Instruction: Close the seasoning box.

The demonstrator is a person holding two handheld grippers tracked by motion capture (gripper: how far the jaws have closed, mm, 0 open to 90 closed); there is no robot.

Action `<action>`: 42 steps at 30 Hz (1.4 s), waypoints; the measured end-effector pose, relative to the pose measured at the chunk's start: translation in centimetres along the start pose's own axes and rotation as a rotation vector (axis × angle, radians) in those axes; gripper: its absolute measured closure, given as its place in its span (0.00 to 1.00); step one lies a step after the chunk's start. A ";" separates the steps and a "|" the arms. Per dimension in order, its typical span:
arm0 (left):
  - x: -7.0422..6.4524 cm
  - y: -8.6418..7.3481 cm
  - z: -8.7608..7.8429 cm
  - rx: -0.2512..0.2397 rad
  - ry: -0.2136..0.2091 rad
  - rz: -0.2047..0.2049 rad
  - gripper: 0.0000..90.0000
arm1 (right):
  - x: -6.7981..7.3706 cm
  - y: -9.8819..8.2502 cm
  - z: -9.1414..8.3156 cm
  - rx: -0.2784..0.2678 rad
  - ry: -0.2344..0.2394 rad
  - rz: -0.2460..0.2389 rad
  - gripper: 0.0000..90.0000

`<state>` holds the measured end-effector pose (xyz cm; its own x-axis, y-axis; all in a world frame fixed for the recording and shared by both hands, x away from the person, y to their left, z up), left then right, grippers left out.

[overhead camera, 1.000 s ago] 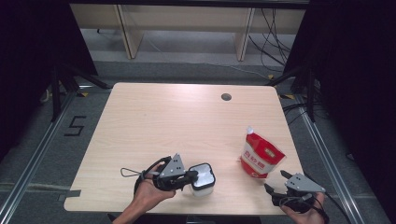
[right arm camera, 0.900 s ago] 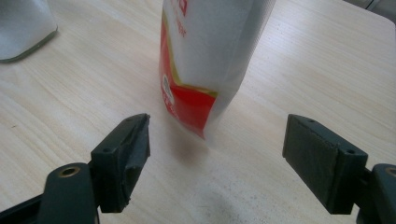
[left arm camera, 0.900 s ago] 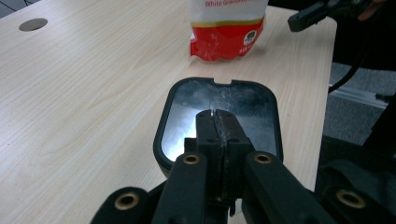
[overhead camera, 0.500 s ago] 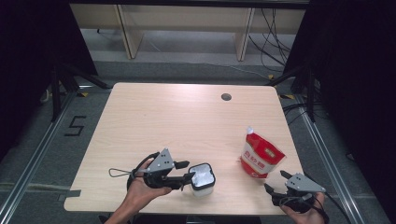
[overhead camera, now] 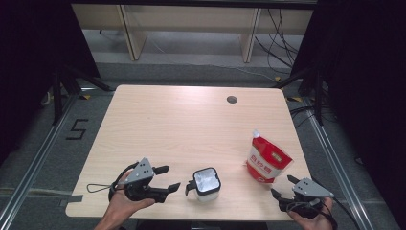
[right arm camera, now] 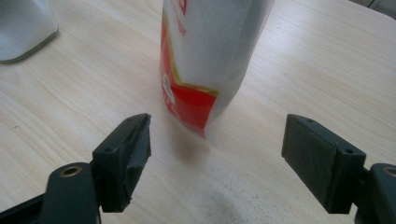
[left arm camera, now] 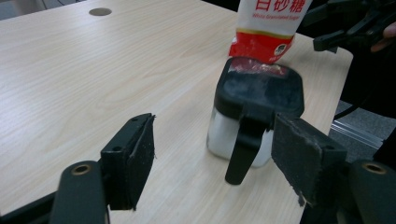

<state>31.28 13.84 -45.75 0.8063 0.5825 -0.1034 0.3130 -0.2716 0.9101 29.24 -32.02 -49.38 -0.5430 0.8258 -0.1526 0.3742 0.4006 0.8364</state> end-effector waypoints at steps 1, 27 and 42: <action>0.1 -0.3 -0.1 -0.009 -0.001 -0.013 0.32 | 0.0 0.0 0.0 0.003 -0.002 -0.002 0.27; 0.1 -5.0 -0.3 0.208 0.107 0.087 0.18 | 0.2 -0.6 0.3 0.064 0.031 0.062 0.24; 0.1 -6.1 0.5 0.220 0.112 0.042 0.18 | 0.1 -1.2 0.8 0.132 0.069 0.077 0.23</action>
<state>29.69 15.16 -51.48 0.7641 0.6450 -0.0112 0.3922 -0.4506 0.8019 29.31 -32.12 -50.81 -0.5574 0.8287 -0.0505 0.5100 0.3898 0.7668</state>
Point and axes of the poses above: each handheld gripper's, and its own axes: z roughly forward along the jaws, y roughly out of its top, x roughly to its left, the point moved 2 cm from there along z, roughly forward along the jaws, and after that the axes turned 3 degrees about -x, right-handed, at the moved point
